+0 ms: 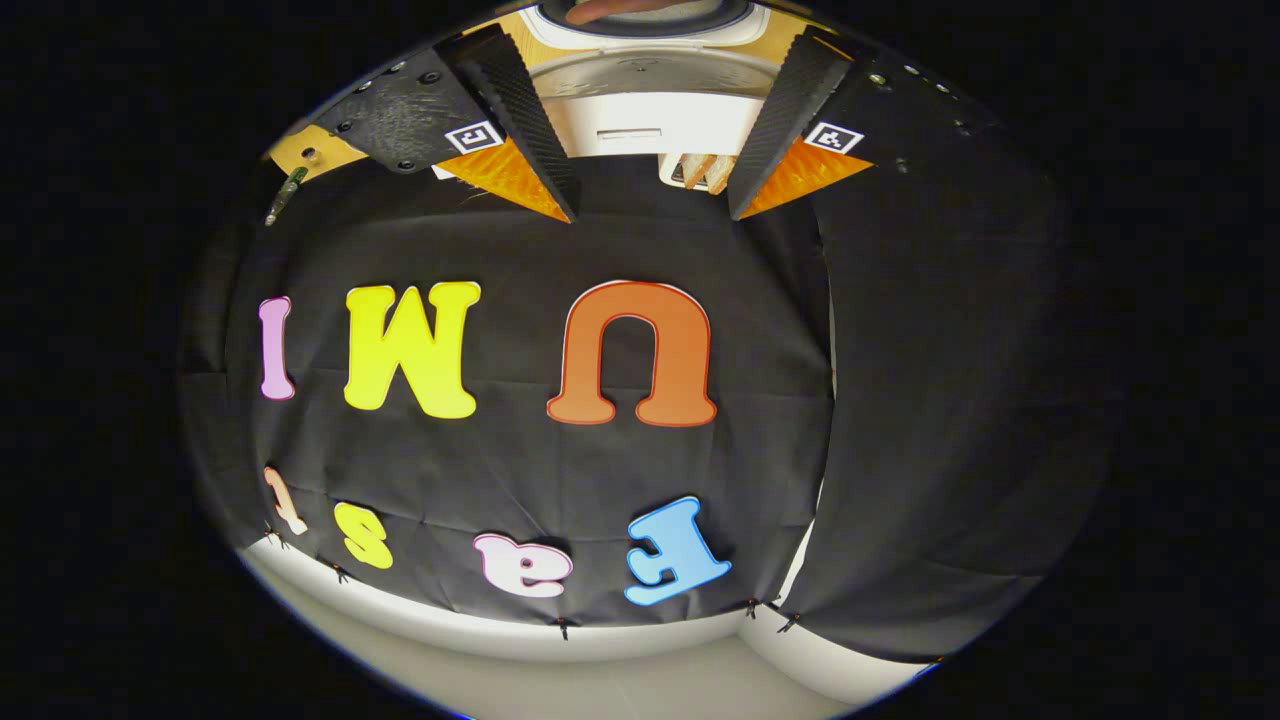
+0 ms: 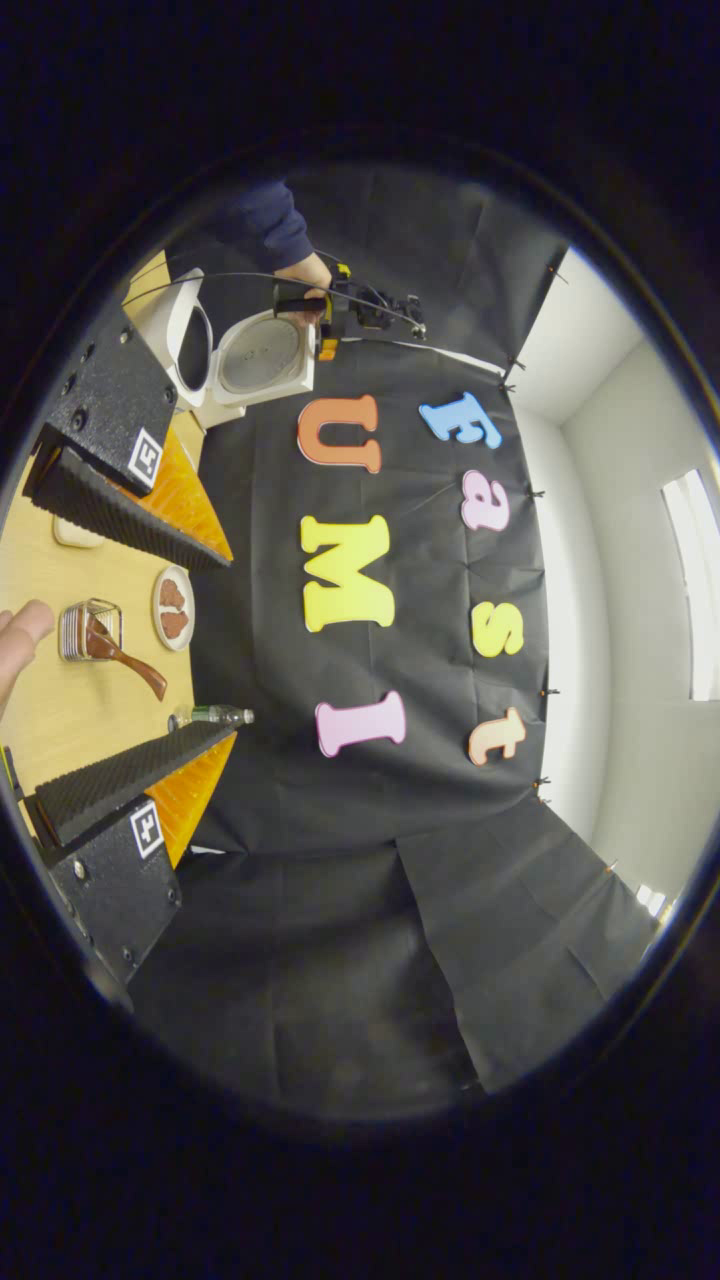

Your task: Close the left gripper, press the button to open the rice cooker; take a wooden spoon from the chopstick holder with the right hand, scoop a spoonful of rice and pour it into the rice cooker, then put the wooden spoon back into the chopstick holder.

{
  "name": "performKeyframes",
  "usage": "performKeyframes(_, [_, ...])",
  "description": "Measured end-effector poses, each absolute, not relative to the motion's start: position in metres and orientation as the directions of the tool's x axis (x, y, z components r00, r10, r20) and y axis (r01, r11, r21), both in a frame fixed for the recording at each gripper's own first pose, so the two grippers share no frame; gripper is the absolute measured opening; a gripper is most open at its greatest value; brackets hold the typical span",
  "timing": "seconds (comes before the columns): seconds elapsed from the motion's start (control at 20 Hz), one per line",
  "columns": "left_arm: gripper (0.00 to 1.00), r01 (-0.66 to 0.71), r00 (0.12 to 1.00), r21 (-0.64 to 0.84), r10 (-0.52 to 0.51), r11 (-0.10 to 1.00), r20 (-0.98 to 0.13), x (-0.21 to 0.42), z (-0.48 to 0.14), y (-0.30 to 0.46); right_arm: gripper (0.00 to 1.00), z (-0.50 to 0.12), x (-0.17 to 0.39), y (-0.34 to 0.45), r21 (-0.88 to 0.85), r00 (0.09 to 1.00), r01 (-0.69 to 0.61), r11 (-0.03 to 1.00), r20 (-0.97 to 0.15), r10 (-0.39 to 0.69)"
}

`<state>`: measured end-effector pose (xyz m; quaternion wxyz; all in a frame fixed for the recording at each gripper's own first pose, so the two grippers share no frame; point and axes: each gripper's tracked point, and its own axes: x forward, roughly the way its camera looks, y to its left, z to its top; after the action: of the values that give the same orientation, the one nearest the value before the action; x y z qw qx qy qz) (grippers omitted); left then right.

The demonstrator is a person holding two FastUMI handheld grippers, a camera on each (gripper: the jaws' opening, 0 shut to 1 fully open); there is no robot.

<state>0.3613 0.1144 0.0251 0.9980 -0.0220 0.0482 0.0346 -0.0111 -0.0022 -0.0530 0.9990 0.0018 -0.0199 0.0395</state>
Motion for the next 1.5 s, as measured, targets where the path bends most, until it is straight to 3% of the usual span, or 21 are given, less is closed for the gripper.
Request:
performKeyframes(0.2, [0.96,-0.079,0.991,0.026,0.082,0.997,-0.106,0.352,0.022,0.11,0.98,-0.054,-0.016,-0.002,-0.007,0.998,-0.046,0.999,0.03,0.047])
performKeyframes(0.95, [0.96,-0.074,0.984,0.033,0.079,0.997,-0.159,0.28,-0.003,0.096,0.98,-0.057,-0.059,0.017,-0.01,0.995,-0.102,0.995,0.003,0.102])
performKeyframes(1.5, [0.94,-0.045,0.96,0.051,0.058,0.998,-0.275,0.223,-0.061,0.078,0.98,-0.085,-0.094,0.006,0.024,0.994,-0.106,0.994,-0.035,0.107])
